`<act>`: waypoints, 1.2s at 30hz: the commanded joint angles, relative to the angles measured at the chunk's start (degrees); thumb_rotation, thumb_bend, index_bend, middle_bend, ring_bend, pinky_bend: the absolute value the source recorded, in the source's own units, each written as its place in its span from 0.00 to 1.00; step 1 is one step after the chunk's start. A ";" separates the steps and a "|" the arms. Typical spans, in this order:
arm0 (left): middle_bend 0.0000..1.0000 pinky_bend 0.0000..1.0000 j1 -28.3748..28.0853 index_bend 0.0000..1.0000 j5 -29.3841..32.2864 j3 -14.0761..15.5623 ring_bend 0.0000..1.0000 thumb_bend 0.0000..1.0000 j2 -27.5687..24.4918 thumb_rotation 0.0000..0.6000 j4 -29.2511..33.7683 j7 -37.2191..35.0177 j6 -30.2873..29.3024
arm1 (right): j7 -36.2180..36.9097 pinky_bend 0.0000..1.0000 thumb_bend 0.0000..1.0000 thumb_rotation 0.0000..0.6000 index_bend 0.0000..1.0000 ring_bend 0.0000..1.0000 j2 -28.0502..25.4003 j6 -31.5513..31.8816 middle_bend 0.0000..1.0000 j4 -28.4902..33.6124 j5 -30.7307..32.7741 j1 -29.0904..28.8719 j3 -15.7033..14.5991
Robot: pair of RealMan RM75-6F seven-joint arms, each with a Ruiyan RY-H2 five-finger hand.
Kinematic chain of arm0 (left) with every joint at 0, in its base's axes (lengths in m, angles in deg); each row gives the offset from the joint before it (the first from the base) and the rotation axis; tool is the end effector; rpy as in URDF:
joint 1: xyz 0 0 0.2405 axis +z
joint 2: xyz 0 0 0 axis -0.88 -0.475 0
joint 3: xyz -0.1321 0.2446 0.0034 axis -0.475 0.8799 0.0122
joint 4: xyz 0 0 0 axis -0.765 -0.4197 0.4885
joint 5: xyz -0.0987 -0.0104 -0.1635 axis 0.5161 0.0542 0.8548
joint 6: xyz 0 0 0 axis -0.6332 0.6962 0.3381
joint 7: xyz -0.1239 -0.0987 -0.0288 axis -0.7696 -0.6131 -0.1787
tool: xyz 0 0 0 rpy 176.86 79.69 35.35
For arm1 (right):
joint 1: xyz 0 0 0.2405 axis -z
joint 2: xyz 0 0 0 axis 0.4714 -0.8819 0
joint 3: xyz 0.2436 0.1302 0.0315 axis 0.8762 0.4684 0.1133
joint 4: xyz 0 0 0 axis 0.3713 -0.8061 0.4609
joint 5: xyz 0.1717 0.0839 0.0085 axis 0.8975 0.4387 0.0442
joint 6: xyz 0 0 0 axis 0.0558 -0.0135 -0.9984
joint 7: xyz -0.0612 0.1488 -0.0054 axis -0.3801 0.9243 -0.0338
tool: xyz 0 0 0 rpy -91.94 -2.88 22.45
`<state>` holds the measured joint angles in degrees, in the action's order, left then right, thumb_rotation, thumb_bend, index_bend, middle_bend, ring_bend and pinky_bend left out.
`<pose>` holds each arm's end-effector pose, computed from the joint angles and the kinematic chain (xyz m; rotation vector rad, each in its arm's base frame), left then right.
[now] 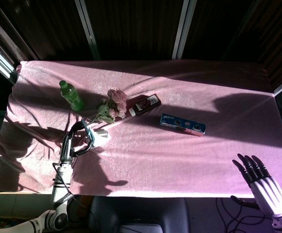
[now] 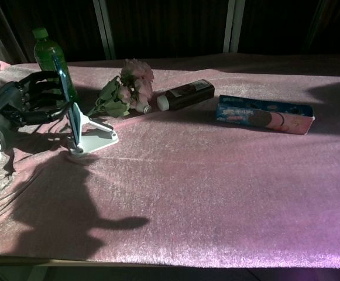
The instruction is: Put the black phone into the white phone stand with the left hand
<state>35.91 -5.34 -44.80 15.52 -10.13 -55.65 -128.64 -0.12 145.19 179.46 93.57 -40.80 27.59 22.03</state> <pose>-0.2266 0.3297 -0.0137 -0.9528 -1.6065 -1.6936 -0.3020 -0.1392 0.1794 1.6686 -0.7720 0.9540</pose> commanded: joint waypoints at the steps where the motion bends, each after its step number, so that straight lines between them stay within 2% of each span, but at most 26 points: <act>1: 1.00 0.17 -0.21 0.88 0.06 -0.26 0.65 0.41 1.49 1.00 -2.35 -0.09 0.00 | 0.18 0.00 0.24 1.00 0.00 0.00 -0.04 0.14 0.00 -0.05 0.00 0.03 0.02; 16: 1.00 0.16 -0.19 0.87 -0.19 -0.30 0.64 0.41 3.77 1.00 -6.72 -1.27 0.90 | 0.34 0.00 0.24 1.00 0.00 0.00 -0.05 0.42 0.00 -0.17 -0.15 0.16 -0.02; 24: 0.98 0.13 -0.34 0.77 -1.09 0.23 0.58 0.40 3.49 1.00 -7.68 -3.30 2.16 | 0.46 0.00 0.24 1.00 0.00 0.00 -0.06 0.49 0.00 -0.26 -0.17 0.19 -0.01; 31: 0.88 0.10 -0.45 0.68 -1.65 0.30 0.50 0.39 3.55 1.00 -8.69 -4.54 2.38 | 0.32 0.00 0.24 1.00 0.00 0.00 -0.04 0.51 0.00 -0.28 -0.11 0.27 0.00; 36: 0.76 0.07 -0.68 0.56 -2.09 0.55 0.42 0.38 3.42 1.00 -8.96 -5.22 2.91 | 0.47 0.00 0.24 1.00 0.00 0.00 -0.09 0.71 0.00 -0.26 -0.13 0.35 0.01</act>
<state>35.26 -7.40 -44.28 18.95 -19.06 -60.83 -125.77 0.35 145.10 180.16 93.30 -40.93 27.93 22.04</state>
